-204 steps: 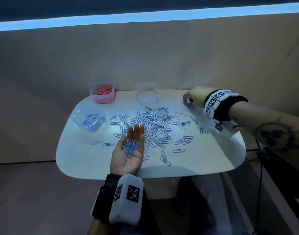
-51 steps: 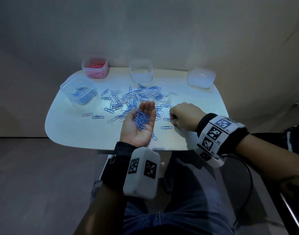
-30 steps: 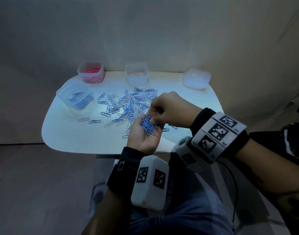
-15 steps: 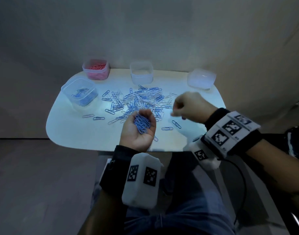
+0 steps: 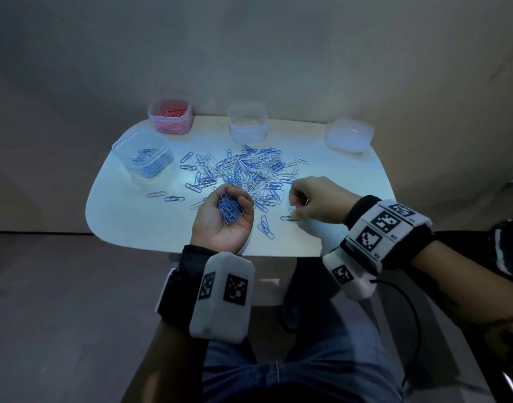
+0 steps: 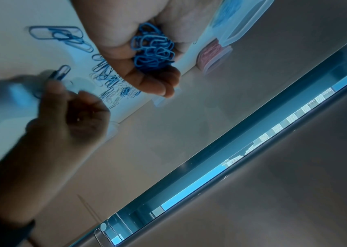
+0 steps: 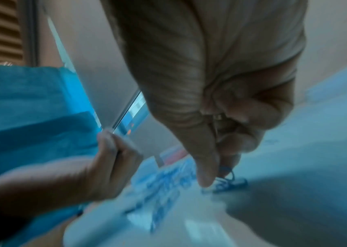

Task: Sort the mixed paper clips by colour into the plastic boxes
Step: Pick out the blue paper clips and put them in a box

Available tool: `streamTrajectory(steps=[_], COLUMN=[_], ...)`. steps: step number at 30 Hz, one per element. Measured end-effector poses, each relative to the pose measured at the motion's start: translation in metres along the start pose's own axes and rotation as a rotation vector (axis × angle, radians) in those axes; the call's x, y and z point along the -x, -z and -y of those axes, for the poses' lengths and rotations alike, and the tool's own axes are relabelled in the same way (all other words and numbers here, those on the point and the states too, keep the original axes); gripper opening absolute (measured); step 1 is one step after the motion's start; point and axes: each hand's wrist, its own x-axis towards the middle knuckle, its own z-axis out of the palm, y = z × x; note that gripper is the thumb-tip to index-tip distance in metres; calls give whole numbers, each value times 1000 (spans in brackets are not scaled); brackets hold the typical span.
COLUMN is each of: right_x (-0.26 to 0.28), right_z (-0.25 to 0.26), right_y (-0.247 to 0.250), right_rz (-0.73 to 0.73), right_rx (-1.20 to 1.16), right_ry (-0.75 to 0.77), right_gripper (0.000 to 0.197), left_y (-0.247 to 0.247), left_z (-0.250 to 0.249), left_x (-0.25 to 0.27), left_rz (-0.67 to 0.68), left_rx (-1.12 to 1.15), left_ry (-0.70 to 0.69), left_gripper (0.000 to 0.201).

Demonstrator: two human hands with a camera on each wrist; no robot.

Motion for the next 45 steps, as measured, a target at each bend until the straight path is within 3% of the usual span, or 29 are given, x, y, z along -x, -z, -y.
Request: streamTrajectory(steps=[1, 4, 11, 13, 18, 21, 24, 27, 28, 33, 37, 45], right_x=[3, 4, -1, 0, 1, -1, 1, 9, 11, 12, 15, 22], right_z=[2, 4, 3, 2, 33, 66, 72, 59, 53, 36, 50, 69], right_y=[-5, -14, -15, -11, 20, 10, 6, 14, 12, -41, -55, -55], right_rz=[-5, -44, 34, 38, -278, -276, -311, -577, -599, -209, -267, -251], right_rx=[31, 178, 212, 206, -223, -166, -220, -469, -472, -68, 35, 307], right_ry=[22, 43, 21, 16, 188, 317, 364, 316, 259, -28, -123, -74], right_gripper=[13, 17, 5, 4, 17, 8, 16, 11, 9, 29, 21, 9], left_y=[0, 2, -2, -1, 1, -7, -11, -10, -9, -2, 1, 1], left_z=[-1, -2, 13, 18, 17, 14, 9, 2, -2, -22, -24, -18], left_x=[-1, -2, -3, -4, -7, -2, 7, 14, 16, 23, 26, 27], left_rz=[-11, -19, -9, -17, -46, -18, 27, 70, 80, 76, 70, 37], left_rx=[11, 28, -29, -53, -130, -93, -15, 29, 48, 85, 79, 63], left_ry=[-5, -11, -118, -129, -139, -120, -120, -125, -126, -195, -189, -180], left_gripper=[26, 41, 56, 51, 41, 41, 47, 54, 54, 51, 51, 42])
